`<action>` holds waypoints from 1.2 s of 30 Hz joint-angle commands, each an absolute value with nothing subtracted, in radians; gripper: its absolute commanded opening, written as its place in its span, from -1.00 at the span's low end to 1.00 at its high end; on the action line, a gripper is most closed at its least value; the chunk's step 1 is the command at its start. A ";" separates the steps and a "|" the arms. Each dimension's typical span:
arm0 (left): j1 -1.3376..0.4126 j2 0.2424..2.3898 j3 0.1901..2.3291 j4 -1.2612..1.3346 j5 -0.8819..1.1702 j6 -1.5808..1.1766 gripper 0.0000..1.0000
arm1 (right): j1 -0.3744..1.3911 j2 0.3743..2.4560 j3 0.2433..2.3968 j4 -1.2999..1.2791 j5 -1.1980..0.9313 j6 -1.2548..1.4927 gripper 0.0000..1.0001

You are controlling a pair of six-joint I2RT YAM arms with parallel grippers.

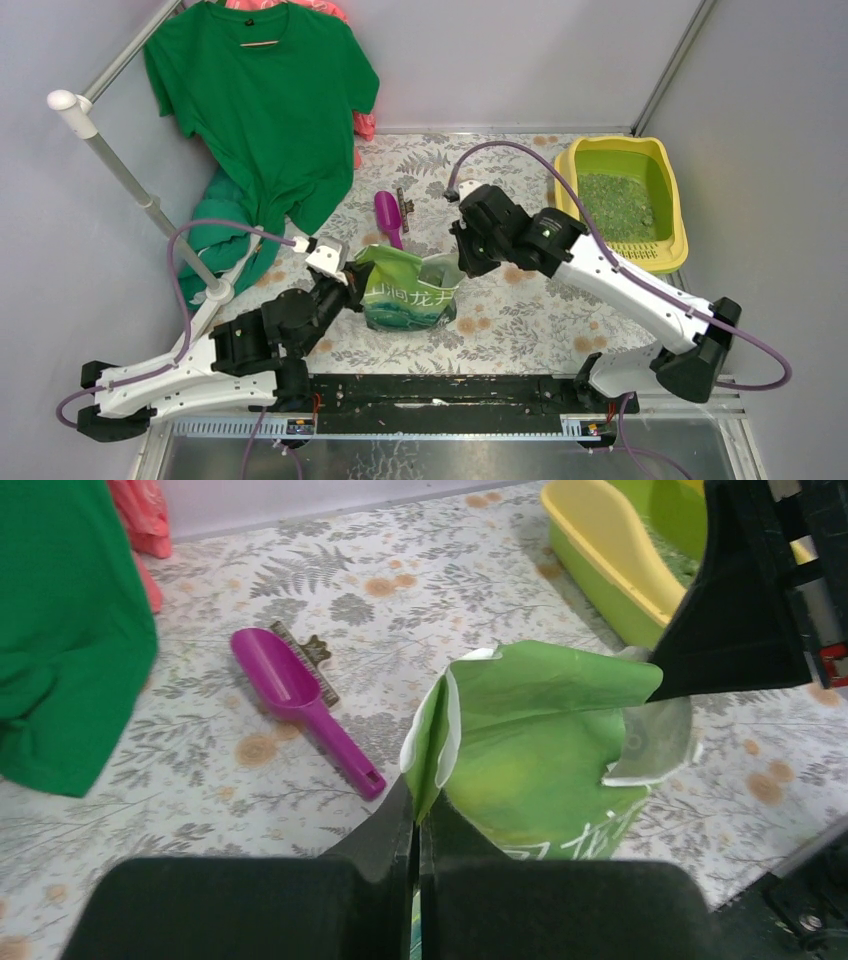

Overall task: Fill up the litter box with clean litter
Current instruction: Adjust the cat litter bag at the center of the board.

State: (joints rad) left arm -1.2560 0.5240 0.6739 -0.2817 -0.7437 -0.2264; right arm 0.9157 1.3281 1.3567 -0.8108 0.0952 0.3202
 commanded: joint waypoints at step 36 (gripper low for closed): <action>-1.239 0.703 0.810 0.238 -0.763 0.023 -1.00 | 1.002 1.634 1.888 -1.077 -0.028 0.348 -1.00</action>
State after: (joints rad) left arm -1.2469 0.7261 0.7444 -0.0792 -0.7422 0.0597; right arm 1.0031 1.5967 1.6360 -1.0389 -0.0566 0.3969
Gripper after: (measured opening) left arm 0.012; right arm 0.011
